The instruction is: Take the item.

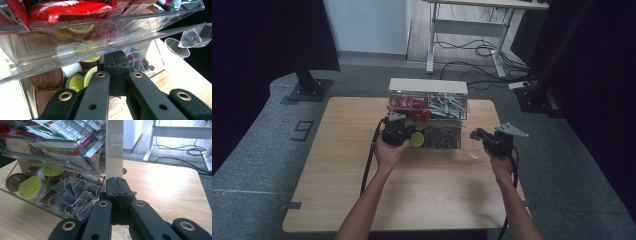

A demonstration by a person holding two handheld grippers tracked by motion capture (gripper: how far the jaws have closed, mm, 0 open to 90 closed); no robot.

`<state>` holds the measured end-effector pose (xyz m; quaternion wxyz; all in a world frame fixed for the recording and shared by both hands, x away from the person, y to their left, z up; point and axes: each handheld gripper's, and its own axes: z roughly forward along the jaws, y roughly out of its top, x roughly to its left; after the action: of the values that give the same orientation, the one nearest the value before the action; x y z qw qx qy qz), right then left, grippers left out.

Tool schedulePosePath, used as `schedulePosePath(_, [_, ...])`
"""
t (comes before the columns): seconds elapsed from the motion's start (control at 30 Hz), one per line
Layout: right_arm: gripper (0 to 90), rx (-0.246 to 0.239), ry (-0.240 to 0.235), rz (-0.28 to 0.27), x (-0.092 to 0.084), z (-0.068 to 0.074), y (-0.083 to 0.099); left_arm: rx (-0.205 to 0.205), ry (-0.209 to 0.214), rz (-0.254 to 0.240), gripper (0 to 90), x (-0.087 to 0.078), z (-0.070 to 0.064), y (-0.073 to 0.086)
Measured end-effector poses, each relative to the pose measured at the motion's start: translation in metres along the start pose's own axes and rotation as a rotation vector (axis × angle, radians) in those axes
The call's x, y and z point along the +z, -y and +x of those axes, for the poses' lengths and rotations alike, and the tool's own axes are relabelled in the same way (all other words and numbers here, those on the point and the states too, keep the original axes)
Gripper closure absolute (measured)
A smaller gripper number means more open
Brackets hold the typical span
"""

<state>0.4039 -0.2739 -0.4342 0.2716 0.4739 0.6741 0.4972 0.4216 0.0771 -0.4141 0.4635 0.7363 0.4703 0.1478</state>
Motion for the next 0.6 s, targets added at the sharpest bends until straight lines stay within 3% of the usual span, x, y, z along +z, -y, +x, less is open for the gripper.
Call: schedulePosePath(0.6, [89.4, 0.019, 0.049, 0.004, -0.002, -0.018, 0.002, 0.004, -0.003, 0.001, 89.8, 0.001, -0.001, 0.000])
